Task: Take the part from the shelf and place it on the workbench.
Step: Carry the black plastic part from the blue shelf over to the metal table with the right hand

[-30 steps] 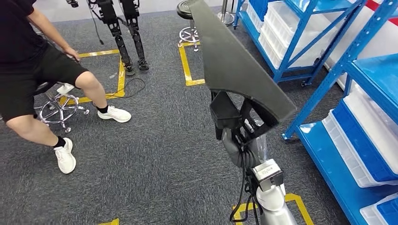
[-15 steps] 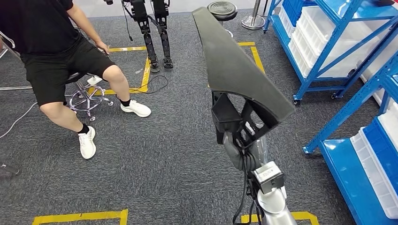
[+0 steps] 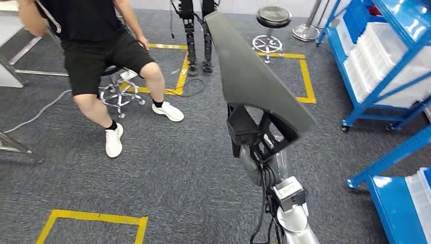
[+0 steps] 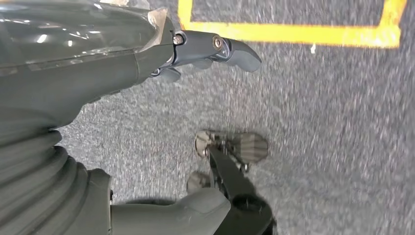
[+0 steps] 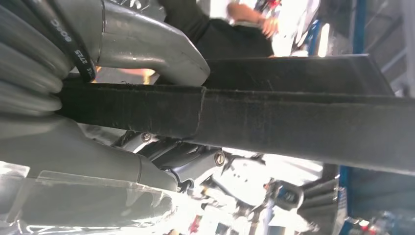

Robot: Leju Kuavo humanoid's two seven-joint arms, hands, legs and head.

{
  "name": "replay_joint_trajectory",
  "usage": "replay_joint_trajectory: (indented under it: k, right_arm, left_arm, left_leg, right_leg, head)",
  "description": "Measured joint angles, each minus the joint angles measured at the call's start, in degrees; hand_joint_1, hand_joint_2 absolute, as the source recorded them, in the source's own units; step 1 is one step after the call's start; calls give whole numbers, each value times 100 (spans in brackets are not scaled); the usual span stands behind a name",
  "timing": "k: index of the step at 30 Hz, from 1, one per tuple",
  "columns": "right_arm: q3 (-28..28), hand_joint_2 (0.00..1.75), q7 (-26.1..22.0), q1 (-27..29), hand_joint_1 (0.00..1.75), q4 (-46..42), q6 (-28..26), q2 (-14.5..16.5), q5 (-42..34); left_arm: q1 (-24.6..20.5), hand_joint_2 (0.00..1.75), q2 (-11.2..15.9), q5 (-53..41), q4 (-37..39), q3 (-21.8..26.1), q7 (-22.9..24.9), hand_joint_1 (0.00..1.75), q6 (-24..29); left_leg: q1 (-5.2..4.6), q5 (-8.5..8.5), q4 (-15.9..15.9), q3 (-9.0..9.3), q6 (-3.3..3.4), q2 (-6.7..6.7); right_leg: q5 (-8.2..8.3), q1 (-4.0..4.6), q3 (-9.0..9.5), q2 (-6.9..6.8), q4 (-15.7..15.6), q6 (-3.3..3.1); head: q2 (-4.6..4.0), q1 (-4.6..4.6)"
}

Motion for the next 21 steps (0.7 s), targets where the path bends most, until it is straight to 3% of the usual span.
replay_joint_trajectory:
  k: [2, 3, 4, 5, 6, 8, 10, 12, 14, 16, 18, 19, 20, 21]
  right_arm:
    - [2, 175, -15, 31, 175, 3, -1, -13, -8]
    - [2, 175, -16, 52, 175, 5, -1, -20, -9]
    - [2, 175, -17, 69, 175, 7, -1, -25, -11]
    - [2, 175, -18, 78, 175, 7, -1, -26, -11]
    - [2, 175, -19, 78, 175, 7, -1, -26, -11]
    - [5, 175, -20, 76, 175, 6, -1, -26, -11]
    - [9, 175, -22, 75, 175, 7, -1, -23, -11]
    - [11, 175, -24, 67, 175, 7, -1, -13, -12]
    - [15, 175, -27, 56, 175, 5, -1, 0, -12]
    - [17, 175, -28, 55, 175, 5, -1, 6, -12]
    - [19, 175, -28, 63, 175, 5, -1, 5, -12]
    - [20, 175, -28, 66, 175, 5, -2, 5, -11]
    - [23, 175, -30, 66, 175, 5, -1, 5, -10]
    - [29, 175, -33, 65, 175, 5, -1, 5, -9]
  left_arm:
    - [-7, 175, 0, -8, 1, 0, 1, 0, 3]
    - [-2, 175, 0, -11, 1, 0, 3, 0, 5]
    - [5, 175, 0, -14, 1, 0, 6, 0, 7]
    - [12, 175, 0, -16, 0, -1, 8, 0, 7]
    - [15, 175, 0, -17, -1, -1, 9, 0, 7]
    - [15, 175, 0, -19, -1, -1, 11, 0, 6]
    - [24, 175, 0, -19, 1, -1, 13, 0, 7]
    - [50, 175, 1, -19, 1, -1, 15, 0, 8]
    - [66, 175, 0, -21, 1, -1, 16, 0, 7]
    - [58, 175, -1, -23, 1, -1, 16, 0, 8]
    - [56, 175, 0, -23, 1, -1, 16, 0, 8]
    - [60, 175, 0, -23, 1, -1, 16, 0, 8]
    - [65, 175, 0, -23, 1, -1, 16, 0, 11]
    - [67, 175, 0, -23, 1, -1, 19, 0, 21]
  left_leg:
    - [-2, 5, -6, 0, 27, -144]
    - [-3, 4, -5, 0, 28, -227]
    - [-3, 2, -2, 2, 26, -312]
    - [-1, -1, 3, 9, 22, -395]
    - [4, -7, 14, 16, 11, -476]
    - [-2, -38, 59, 13, -43, -620]
    - [-5, -55, 87, -21, -117, -712]
    - [22, -52, 88, -57, -178, -755]
    - [32, -183, 289, -154, -230, -555]
    - [35, -518, 924, -458, -277, -231]
    - [52, -781, 1618, -823, -308, -100]
    - [58, -775, 1734, -896, -314, -82]
    - [63, -657, 1607, -844, -313, -63]
    - [65, -462, 1262, -670, -303, -17]
  right_leg:
    - [-308, -24, -394, 181, 784, -34]
    - [-384, -32, -553, 204, 1061, -16]
    - [-361, -40, -613, 214, 1127, 27]
    - [-237, -50, -549, 227, 943, 86]
    - [-49, -69, -383, 266, 560, 148]
    - [267, -105, -50, 402, -205, 191]
    - [372, -96, 76, 452, -475, 123]
    - [403, -90, 97, 373, -491, 38]
    - [419, -110, 115, 287, -519, -43]
    - [407, -93, 130, 181, -532, -113]
    - [389, -63, 132, 57, -531, -147]
    - [382, -54, 134, -3, -530, -154]
    - [372, -49, 139, -61, -530, -157]
    - [361, -46, 151, -115, -530, -152]
  head:
    - [0, 19]
    - [0, 27]
    - [0, 27]
    - [0, 27]
    - [0, 27]
    - [0, 29]
    - [0, 25]
    - [0, 18]
    - [0, -2]
    - [0, -29]
    - [0, -38]
    - [0, -40]
    - [0, -40]
    - [0, -40]
